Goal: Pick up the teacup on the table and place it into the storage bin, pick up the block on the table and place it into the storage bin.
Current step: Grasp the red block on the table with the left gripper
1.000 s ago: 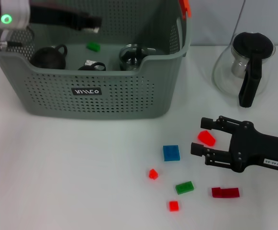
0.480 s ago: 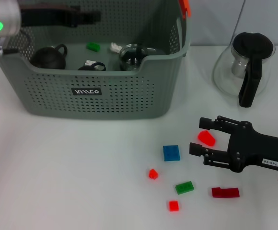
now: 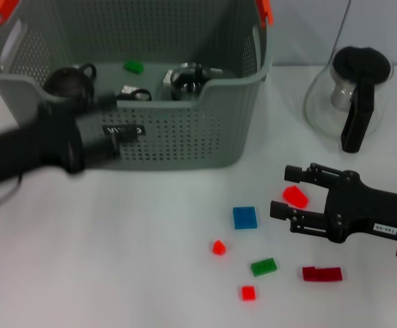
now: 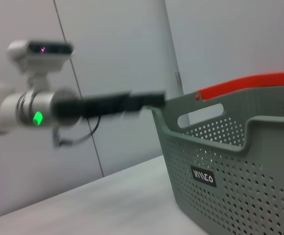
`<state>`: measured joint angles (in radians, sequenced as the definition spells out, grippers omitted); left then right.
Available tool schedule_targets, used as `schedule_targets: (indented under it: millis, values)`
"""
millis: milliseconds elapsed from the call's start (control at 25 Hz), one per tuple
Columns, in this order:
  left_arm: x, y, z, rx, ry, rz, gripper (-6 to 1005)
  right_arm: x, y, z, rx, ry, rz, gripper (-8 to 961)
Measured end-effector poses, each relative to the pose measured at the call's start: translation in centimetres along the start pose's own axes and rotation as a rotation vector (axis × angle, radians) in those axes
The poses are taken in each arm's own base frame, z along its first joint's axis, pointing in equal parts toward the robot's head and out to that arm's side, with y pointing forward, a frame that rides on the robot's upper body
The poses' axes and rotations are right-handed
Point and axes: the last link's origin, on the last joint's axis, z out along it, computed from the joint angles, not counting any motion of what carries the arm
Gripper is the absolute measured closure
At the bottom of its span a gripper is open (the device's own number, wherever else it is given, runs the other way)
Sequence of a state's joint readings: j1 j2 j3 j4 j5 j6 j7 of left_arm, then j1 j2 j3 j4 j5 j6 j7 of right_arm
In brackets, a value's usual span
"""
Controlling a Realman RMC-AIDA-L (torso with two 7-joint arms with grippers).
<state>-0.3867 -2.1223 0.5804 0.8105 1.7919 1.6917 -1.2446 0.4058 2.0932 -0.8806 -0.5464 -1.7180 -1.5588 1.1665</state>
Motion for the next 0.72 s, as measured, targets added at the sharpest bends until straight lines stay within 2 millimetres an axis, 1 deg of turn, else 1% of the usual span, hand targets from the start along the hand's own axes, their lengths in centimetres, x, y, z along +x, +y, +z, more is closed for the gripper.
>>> schedule_targets:
  millis: [40, 160, 240, 320, 400, 520, 680, 720]
  values:
    - [-1.2, 0.9, -0.3, -0.007, -0.014, 0.028, 336, 0.0, 0.0, 0.0, 0.0, 0.0, 0.0, 134]
    - [-3.8, 3.2, -0.5, -0.046, -0.064, 0.073, 348, -0.1, -0.1, 0.0, 0.002, -0.001, 0.0, 134]
    - [-5.2, 4.5, -0.1, -0.094, -0.098, 0.079, 355, -0.1, -0.2, -0.1, 0.007, -0.004, 0.0, 134]
    - [-6.4, 5.3, 0.6, -0.144, -0.131, 0.07, 363, -0.1, -0.2, -0.1, 0.011, -0.006, 0.0, 134]
    - [-7.3, 5.8, 1.5, -0.181, -0.168, 0.072, 371, -0.2, -0.2, -0.1, 0.013, -0.007, 0.0, 134]
    - [-8.7, 6.3, 3.0, -0.216, -0.215, 0.092, 419, -0.2, -0.3, -0.2, 0.018, -0.011, 0.0, 134]
    - [-10.0, 6.8, 4.9, -0.233, -0.249, 0.128, 484, -0.3, -0.4, -0.2, 0.021, -0.015, 0.0, 134]
    - [-10.3, 6.9, 5.3, -0.232, -0.255, 0.134, 487, -0.3, -0.4, -0.2, 0.021, -0.015, 0.0, 134]
